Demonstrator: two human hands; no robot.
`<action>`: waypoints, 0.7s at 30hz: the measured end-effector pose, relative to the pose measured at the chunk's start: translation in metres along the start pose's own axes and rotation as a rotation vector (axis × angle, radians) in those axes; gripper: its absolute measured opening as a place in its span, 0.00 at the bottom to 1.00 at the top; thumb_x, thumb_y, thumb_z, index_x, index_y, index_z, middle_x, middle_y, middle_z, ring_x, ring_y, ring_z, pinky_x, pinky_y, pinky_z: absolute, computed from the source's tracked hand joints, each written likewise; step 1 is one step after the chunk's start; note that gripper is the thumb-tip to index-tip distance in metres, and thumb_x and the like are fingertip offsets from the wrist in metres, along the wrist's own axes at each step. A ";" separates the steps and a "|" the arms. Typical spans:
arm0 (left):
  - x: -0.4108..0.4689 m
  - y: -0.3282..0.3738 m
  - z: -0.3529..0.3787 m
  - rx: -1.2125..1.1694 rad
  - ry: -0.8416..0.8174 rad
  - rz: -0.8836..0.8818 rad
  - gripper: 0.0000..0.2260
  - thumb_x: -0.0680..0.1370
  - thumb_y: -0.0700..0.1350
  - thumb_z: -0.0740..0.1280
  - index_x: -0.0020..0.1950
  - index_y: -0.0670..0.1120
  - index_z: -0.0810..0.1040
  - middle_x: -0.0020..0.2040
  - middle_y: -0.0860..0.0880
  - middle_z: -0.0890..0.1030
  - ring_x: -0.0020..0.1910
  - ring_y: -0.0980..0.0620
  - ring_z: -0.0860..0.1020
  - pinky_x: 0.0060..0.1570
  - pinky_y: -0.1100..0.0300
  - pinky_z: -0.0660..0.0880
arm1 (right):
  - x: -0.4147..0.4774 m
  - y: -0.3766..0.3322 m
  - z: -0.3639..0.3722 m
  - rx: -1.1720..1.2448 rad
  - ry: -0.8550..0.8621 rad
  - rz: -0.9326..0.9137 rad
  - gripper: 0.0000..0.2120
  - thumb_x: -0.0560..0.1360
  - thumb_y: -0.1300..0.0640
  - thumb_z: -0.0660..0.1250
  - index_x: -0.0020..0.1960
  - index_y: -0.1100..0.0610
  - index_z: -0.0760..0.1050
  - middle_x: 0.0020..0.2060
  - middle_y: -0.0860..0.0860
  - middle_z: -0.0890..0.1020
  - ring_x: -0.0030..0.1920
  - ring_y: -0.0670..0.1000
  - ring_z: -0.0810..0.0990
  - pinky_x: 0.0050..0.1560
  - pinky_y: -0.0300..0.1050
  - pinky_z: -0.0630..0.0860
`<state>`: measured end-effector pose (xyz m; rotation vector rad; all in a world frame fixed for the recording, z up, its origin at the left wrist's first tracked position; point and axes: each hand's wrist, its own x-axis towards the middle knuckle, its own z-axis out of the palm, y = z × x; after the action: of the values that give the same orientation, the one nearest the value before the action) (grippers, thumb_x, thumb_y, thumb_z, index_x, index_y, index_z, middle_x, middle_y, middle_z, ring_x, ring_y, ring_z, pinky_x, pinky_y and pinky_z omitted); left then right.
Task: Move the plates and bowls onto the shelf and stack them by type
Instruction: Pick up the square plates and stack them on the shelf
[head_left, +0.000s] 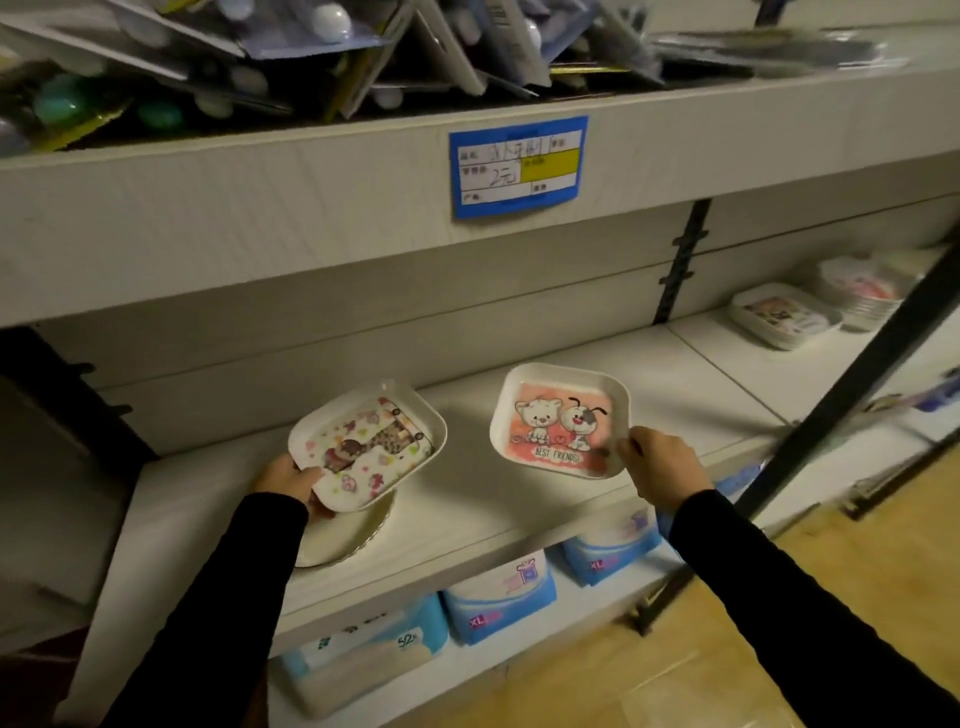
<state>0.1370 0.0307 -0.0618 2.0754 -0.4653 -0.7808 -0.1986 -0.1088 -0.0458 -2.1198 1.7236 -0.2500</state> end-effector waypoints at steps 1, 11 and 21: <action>-0.005 0.007 0.004 -0.021 -0.011 0.022 0.15 0.78 0.33 0.58 0.64 0.32 0.70 0.52 0.36 0.75 0.38 0.42 0.74 0.12 0.68 0.68 | -0.002 0.006 -0.003 -0.003 0.004 0.000 0.12 0.79 0.52 0.54 0.40 0.57 0.68 0.46 0.62 0.81 0.48 0.63 0.80 0.46 0.48 0.72; -0.064 0.065 0.084 0.113 -0.169 0.249 0.13 0.76 0.35 0.62 0.60 0.36 0.77 0.51 0.38 0.81 0.48 0.39 0.80 0.52 0.45 0.77 | -0.021 0.098 -0.044 -0.020 0.053 0.118 0.14 0.79 0.51 0.54 0.46 0.59 0.74 0.48 0.60 0.81 0.48 0.60 0.79 0.47 0.48 0.73; -0.146 0.113 0.231 0.213 -0.358 0.335 0.13 0.76 0.36 0.63 0.60 0.36 0.76 0.53 0.36 0.81 0.51 0.37 0.80 0.53 0.41 0.77 | -0.047 0.250 -0.117 0.005 0.056 0.183 0.19 0.80 0.55 0.55 0.31 0.50 0.60 0.28 0.47 0.68 0.38 0.54 0.70 0.29 0.41 0.59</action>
<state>-0.1315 -0.0858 -0.0200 1.9746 -1.1049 -0.9310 -0.4777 -0.1259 -0.0375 -1.9528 1.9329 -0.2629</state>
